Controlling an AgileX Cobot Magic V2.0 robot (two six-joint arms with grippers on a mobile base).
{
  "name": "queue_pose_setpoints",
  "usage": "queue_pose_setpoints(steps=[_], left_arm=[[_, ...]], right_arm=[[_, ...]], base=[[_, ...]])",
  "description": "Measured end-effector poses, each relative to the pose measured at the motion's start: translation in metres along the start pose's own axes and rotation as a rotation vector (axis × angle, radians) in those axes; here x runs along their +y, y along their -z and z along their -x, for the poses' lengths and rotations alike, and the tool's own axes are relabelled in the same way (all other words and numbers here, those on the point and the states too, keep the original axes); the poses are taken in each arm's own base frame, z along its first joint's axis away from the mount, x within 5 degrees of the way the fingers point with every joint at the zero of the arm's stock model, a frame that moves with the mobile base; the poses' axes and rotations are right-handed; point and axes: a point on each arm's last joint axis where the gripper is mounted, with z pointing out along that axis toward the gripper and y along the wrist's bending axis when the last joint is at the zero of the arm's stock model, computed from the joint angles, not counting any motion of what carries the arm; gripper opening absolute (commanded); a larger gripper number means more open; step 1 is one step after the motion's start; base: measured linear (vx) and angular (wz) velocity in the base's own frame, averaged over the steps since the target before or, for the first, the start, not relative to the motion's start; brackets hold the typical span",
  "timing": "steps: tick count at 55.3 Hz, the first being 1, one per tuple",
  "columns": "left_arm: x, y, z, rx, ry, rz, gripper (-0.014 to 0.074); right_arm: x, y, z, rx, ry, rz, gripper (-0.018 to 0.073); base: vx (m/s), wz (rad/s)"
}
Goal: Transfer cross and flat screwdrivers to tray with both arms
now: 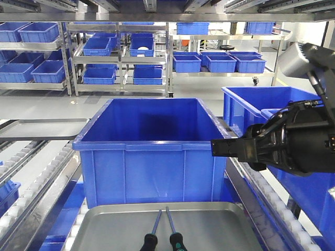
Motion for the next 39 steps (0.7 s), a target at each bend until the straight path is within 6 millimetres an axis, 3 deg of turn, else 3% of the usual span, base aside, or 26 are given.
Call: queue_pose_setpoints(steps=[9, 39], left_arm=[[0.006, 0.011, -0.023, -0.041, 0.003, 0.069, -0.0007], [0.007, 0.012, -0.024, -0.038, 0.003, 0.085, -0.0006]], right_arm=[[0.0, 0.0, 0.0, 0.0, 0.0, 0.0, 0.0475], [0.0, 0.0, 0.0, 0.002, 0.0, 0.0, 0.0475]], base=[[0.0, 0.0], [0.0, 0.0]])
